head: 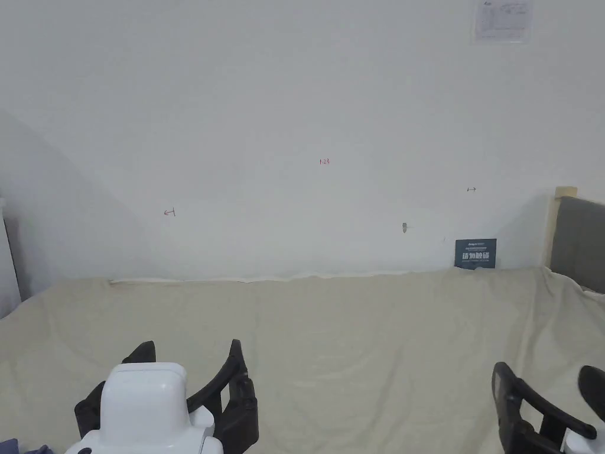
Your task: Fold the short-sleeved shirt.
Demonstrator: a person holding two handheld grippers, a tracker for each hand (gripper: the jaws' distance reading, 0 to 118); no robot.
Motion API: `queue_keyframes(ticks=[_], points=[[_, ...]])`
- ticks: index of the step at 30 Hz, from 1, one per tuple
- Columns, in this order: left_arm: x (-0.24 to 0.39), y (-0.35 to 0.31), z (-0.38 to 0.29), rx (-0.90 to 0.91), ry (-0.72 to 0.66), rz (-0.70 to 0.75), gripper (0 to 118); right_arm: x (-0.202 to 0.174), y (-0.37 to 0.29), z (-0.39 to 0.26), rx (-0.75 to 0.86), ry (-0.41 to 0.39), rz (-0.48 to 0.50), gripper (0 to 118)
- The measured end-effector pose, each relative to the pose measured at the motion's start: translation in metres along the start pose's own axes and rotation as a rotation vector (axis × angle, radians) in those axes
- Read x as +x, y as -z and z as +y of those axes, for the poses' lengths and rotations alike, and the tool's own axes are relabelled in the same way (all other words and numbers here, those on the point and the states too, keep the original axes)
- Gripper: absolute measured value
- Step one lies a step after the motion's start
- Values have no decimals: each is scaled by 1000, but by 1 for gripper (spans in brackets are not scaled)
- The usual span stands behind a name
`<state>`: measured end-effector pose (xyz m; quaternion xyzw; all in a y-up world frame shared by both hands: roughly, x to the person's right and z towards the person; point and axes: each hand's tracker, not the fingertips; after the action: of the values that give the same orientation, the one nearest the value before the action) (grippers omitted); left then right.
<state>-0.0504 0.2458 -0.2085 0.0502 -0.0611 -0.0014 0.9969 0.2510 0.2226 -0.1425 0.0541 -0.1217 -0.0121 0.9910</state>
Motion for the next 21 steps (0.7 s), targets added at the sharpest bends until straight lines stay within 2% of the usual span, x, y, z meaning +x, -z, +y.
queue_keyframes(ticks=[3,4,6,8,11,14,16,19,21], points=[[-3,-1,1,8,-21,-9,79,0,-3,-3,14,1,-18,89],[-2,-1,1,8,-22,-3,79,1,-2,-3,9,-7,-25,96],[-2,-1,3,-4,-11,5,79,1,-1,-4,3,-21,-34,118],[-3,2,4,-34,-24,-15,79,2,-6,-6,57,-6,-61,118],[-5,2,2,-36,-61,-42,79,-5,-9,-10,6,-30,-44,118],[-3,-2,-2,-9,-60,-44,94,-4,-7,-11,-5,-43,-28,118],[1,-2,-4,0,-43,-38,96,-5,-5,-12,-11,-56,-24,118],[9,-1,-7,6,40,25,115,-6,-6,-13,-18,-52,-10,118],[13,5,-9,-23,51,3,118,-5,-2,-14,-25,-41,-1,118]])
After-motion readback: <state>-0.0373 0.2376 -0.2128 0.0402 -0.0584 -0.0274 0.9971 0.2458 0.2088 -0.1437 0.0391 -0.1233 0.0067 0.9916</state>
